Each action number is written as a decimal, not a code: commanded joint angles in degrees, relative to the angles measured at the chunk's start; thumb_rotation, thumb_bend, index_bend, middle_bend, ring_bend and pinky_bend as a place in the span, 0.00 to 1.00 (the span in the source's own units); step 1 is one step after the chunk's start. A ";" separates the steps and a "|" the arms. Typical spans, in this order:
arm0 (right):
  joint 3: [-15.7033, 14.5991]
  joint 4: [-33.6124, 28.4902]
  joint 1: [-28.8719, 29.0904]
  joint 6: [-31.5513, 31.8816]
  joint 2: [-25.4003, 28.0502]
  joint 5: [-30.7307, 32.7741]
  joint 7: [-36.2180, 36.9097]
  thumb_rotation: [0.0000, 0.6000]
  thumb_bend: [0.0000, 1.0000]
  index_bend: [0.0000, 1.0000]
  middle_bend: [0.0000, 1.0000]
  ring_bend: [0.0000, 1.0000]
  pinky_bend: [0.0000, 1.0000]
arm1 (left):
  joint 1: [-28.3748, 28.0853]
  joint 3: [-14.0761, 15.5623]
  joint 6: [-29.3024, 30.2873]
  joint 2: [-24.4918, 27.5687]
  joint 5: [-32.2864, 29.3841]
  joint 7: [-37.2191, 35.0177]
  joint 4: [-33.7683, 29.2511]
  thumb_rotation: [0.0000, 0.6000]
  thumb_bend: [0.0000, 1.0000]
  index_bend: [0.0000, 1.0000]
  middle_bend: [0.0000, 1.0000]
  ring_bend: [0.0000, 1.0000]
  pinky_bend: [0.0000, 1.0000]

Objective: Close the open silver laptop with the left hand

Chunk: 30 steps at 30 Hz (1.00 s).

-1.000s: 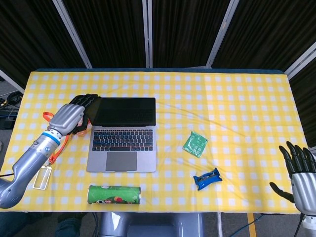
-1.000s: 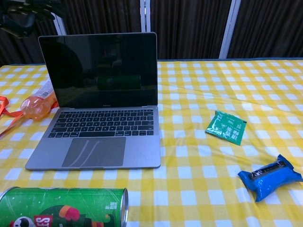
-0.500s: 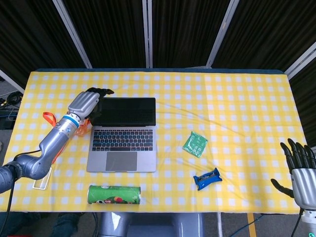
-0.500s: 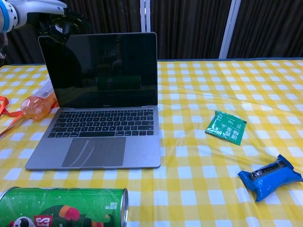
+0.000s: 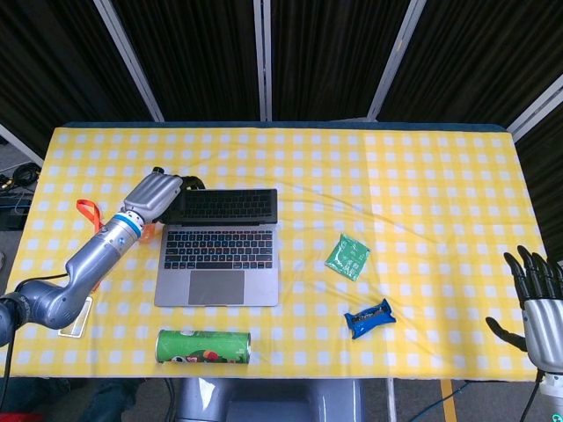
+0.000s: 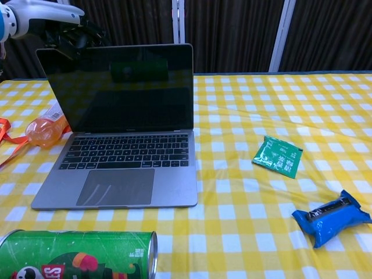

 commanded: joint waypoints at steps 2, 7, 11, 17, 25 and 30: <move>-0.08 -0.19 -0.11 0.32 0.03 -0.26 -0.24 1.00 0.00 0.05 0.00 0.00 0.00 | 0.78 1.72 0.69 2.68 1.11 1.02 -3.94 0.95 1.00 0.32 0.35 0.35 0.34; -0.23 -0.42 -0.17 0.53 -0.01 -0.63 -0.66 1.00 0.00 0.05 0.00 0.00 0.00 | 1.99 3.14 0.72 4.81 3.84 0.49 -7.12 0.96 1.00 0.34 0.36 0.36 0.34; -0.28 -0.58 -0.27 0.82 0.00 -0.85 -0.84 1.00 0.00 0.05 0.00 0.00 0.00 | 3.14 4.06 0.55 6.16 6.72 -1.32 -8.81 0.96 1.00 0.35 0.36 0.36 0.34; -0.40 -0.81 -0.53 1.44 0.12 -1.32 -0.80 1.00 0.00 0.05 0.00 0.00 0.00 | 5.02 5.90 -0.23 7.81 11.76 -4.61 -12.09 0.97 1.00 0.35 0.36 0.36 0.35; -0.50 -1.09 -0.76 1.98 0.28 -1.81 -0.75 1.00 0.00 0.05 0.00 0.00 0.00 | 6.83 8.43 -0.32 8.07 18.92 -8.51 -13.68 0.98 1.00 0.35 0.36 0.36 0.35; -0.56 -1.14 -0.85 2.18 0.37 -2.05 -0.64 1.00 0.00 0.05 0.00 0.00 0.00 | 7.08 9.95 -0.86 6.24 20.78 -9.82 -12.49 0.98 1.00 0.35 0.36 0.36 0.35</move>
